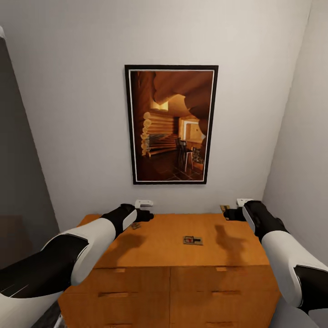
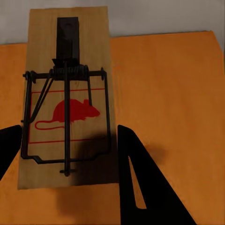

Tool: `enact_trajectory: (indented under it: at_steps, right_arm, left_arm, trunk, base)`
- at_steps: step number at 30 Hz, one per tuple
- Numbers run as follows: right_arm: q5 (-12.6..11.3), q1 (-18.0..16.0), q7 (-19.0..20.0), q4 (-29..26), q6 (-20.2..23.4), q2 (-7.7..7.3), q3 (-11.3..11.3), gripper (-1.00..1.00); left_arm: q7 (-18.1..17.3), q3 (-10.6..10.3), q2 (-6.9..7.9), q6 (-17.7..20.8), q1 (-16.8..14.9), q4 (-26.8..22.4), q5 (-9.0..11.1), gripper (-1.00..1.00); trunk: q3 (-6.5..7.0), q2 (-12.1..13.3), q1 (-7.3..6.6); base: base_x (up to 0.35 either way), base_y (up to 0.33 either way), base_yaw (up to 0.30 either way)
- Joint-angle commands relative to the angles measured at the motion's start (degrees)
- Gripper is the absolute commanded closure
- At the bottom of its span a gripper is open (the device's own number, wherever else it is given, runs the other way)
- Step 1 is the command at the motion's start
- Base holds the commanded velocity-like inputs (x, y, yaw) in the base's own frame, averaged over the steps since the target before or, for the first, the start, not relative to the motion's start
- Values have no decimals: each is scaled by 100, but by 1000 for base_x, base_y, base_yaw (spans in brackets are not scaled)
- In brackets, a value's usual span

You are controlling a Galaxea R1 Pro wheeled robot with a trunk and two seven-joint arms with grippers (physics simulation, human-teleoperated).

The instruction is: Take the four mousetraps from the cabinet in the bathroom and place them on the bathroom floor. Make sure all four end up on the same floor surface, and ensure that at least two of them are either under or directly next to the same bathroom sink.

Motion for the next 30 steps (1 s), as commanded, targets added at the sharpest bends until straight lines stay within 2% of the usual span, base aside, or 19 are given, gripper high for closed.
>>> enact_trajectory:
  at_steps: [1,14,30]
  right_arm:
    - [48,-3,40,-12,29,2,-29,100]
    - [53,-3,46,-12,29,-1,-28,100]
    - [54,-3,53,-12,36,-71,-29,100]
  left_arm:
    - [1,-49,-1,28,-5,-7,54,-100]
    - [1,-54,-1,28,-4,-39,52,-100]
    - [10,-58,-1,28,-7,-90,40,-100]
  trunk:
    - [-11,-9,2]
    - [-11,-9,2]
    - [-11,-9,2]
  base:
    - [0,0,278]
    - [0,0,259]
    - [0,0,26]
